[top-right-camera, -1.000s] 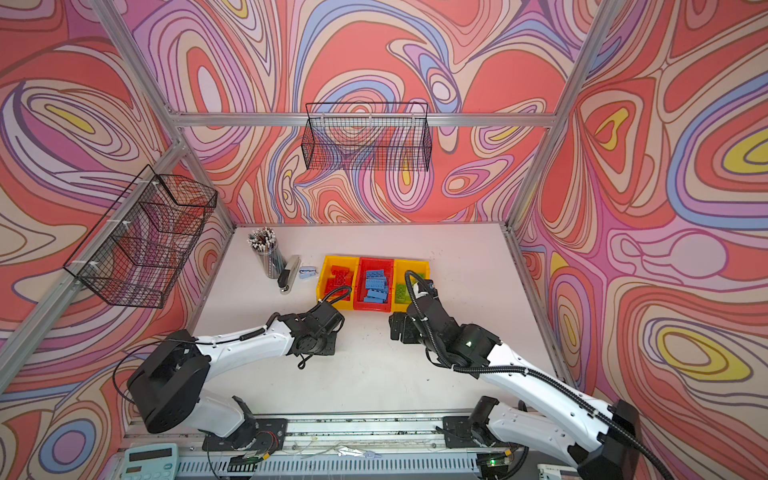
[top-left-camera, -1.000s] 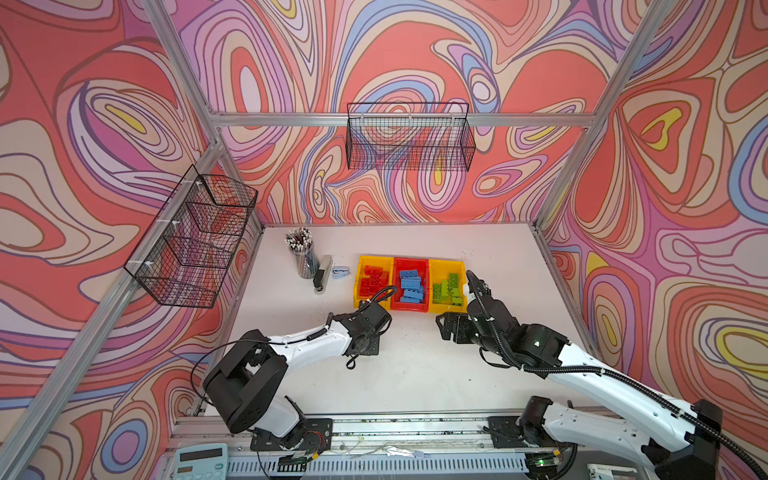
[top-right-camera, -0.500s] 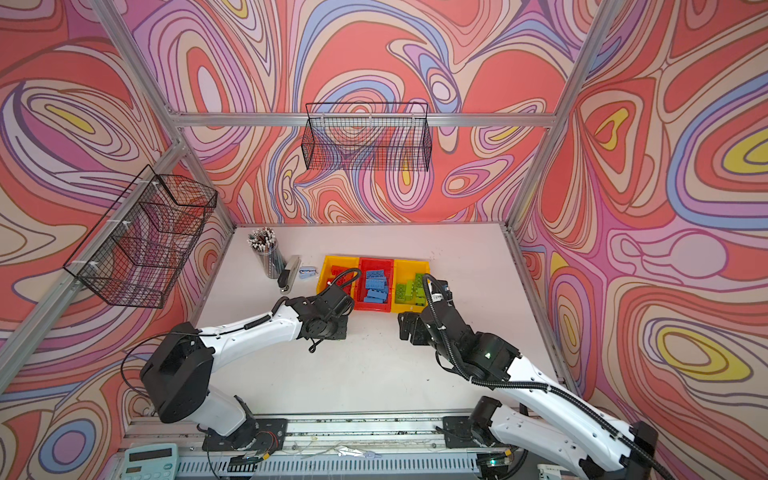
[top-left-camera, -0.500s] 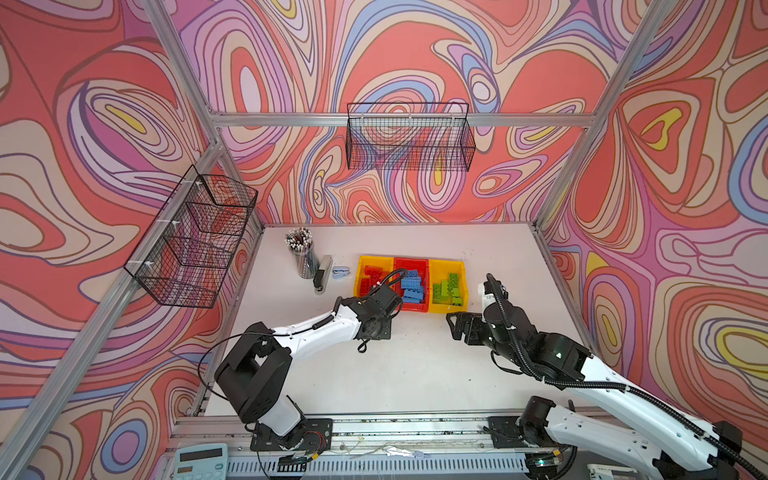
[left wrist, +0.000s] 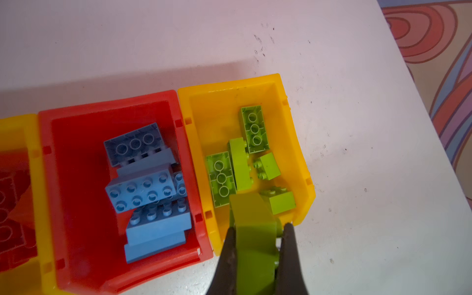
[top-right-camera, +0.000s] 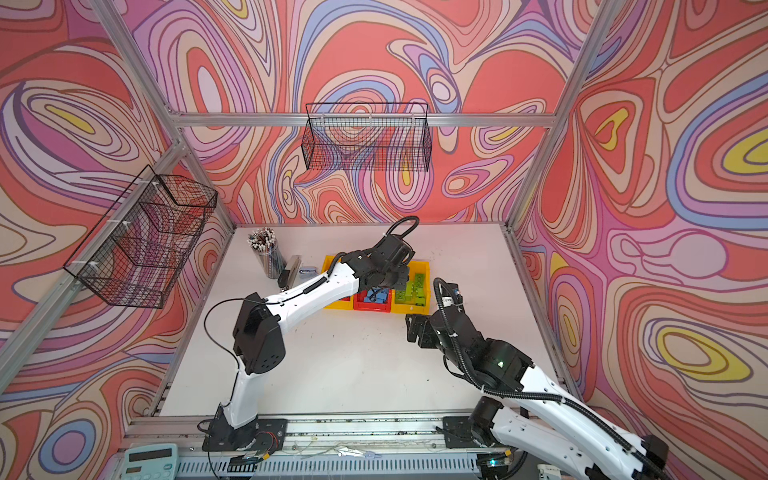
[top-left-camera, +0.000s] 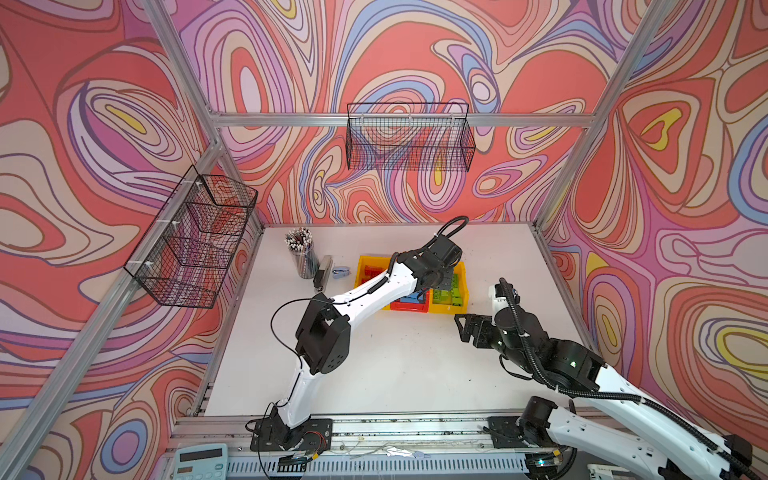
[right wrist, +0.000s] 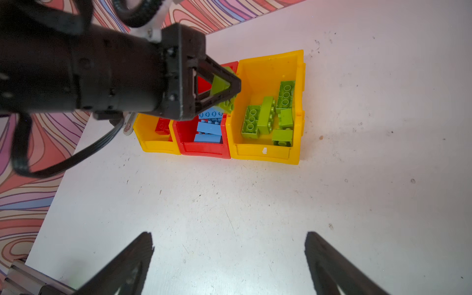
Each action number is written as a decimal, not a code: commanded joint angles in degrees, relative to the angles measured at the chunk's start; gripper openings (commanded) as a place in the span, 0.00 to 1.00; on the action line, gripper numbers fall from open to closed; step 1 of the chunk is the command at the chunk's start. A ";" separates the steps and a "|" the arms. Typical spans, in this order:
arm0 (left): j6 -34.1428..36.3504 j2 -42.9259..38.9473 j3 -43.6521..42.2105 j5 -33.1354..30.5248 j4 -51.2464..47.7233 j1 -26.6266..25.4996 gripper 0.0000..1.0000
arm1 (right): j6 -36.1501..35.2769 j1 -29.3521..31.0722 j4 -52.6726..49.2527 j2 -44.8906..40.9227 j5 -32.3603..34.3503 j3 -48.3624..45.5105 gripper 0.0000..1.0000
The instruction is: Sort the legos into containers by color
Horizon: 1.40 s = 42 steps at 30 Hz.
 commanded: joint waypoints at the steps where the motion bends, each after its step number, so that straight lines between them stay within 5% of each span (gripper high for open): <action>1: 3.45 5.87 6.94 -1.25 -5.10 0.59 0.02 | 1.02 0.23 -3.28 -1.39 2.19 0.52 0.98; 11: 2.49 12.36 13.74 2.12 -2.42 1.84 0.10 | 1.65 0.31 -7.53 -3.91 4.66 1.68 0.98; 18: 2.31 12.23 13.80 3.02 -0.31 2.22 0.79 | 2.27 0.28 -8.87 -4.35 5.37 2.56 0.98; 25: 1.83 -0.73 -1.96 2.85 10.82 1.95 1.00 | 2.03 0.30 -8.82 -3.40 6.03 2.21 0.98; 42: 6.09 -32.35 -30.29 -11.35 12.17 1.81 1.00 | -0.50 0.27 -4.20 3.05 7.60 4.08 0.98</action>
